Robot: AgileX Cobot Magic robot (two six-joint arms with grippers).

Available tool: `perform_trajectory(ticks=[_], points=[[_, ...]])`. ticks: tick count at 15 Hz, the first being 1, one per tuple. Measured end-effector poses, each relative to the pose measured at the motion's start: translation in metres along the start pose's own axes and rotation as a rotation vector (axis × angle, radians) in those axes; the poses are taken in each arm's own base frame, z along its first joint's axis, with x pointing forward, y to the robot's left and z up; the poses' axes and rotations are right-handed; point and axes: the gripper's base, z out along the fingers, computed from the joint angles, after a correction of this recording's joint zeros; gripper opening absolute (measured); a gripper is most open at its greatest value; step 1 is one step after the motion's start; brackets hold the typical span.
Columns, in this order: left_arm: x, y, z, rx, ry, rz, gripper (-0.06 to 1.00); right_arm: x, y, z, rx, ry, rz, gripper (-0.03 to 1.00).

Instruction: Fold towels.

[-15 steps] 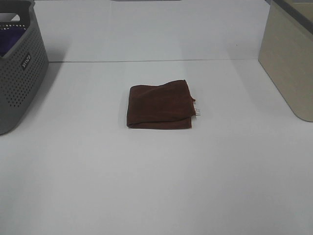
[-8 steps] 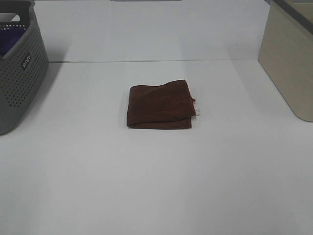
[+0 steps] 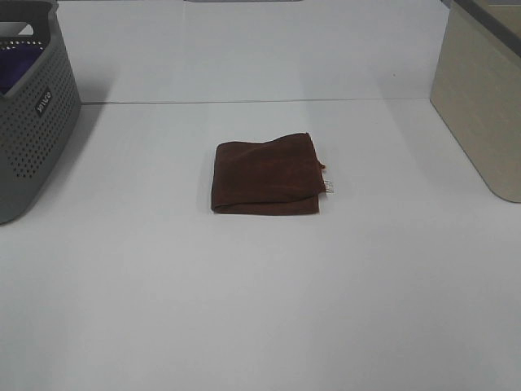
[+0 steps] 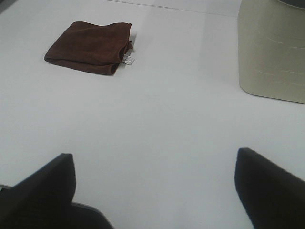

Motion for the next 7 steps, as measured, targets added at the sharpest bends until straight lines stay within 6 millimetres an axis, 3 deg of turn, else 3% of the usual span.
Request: perform_trajectory(ticks=[7], points=[[0.0000,0.0000,0.0000,0.000,0.000,0.000,0.73,0.0000,0.0000,0.0000,0.000,0.000,0.000,0.85]])
